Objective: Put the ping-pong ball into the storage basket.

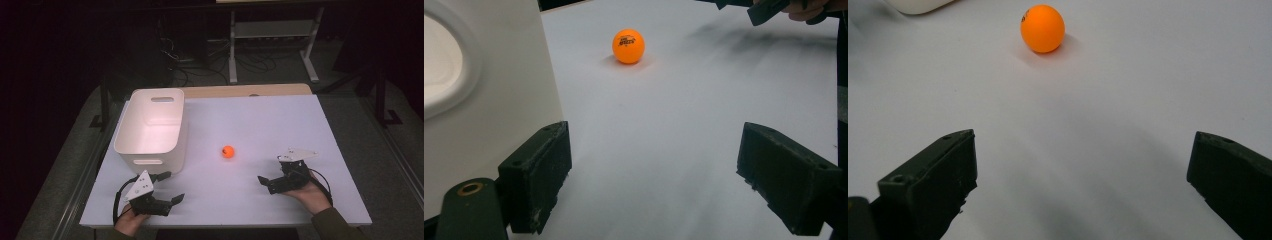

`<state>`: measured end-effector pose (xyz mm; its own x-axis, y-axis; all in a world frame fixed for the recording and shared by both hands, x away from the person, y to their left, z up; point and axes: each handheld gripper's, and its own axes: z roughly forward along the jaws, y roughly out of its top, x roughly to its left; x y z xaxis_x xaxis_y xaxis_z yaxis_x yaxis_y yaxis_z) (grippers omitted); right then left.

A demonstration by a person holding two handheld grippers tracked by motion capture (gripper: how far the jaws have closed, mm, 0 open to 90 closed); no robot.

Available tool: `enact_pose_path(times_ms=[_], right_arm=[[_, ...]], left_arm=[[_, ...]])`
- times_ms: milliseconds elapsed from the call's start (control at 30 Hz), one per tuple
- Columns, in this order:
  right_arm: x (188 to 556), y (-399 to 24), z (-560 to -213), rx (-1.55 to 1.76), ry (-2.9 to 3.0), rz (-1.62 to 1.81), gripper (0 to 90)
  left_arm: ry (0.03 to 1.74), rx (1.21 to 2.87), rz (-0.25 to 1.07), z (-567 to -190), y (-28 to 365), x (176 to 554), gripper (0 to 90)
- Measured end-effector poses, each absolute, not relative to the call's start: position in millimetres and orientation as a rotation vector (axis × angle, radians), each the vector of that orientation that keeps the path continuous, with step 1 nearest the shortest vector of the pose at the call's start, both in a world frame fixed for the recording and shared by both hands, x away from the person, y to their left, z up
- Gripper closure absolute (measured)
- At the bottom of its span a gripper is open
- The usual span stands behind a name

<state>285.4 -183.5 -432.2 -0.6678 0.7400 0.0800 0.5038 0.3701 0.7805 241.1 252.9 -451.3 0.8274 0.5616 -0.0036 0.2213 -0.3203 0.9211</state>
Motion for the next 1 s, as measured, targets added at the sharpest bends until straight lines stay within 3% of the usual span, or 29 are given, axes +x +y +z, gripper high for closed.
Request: enact_pose_path(times_ms=[1000], right_arm=[[300, -169, -431, 1.080, 2.385, 1.190, 0.0]], left_arm=[[0.585, 1.900, 0.387, -451, 253, 241, 14.1]])
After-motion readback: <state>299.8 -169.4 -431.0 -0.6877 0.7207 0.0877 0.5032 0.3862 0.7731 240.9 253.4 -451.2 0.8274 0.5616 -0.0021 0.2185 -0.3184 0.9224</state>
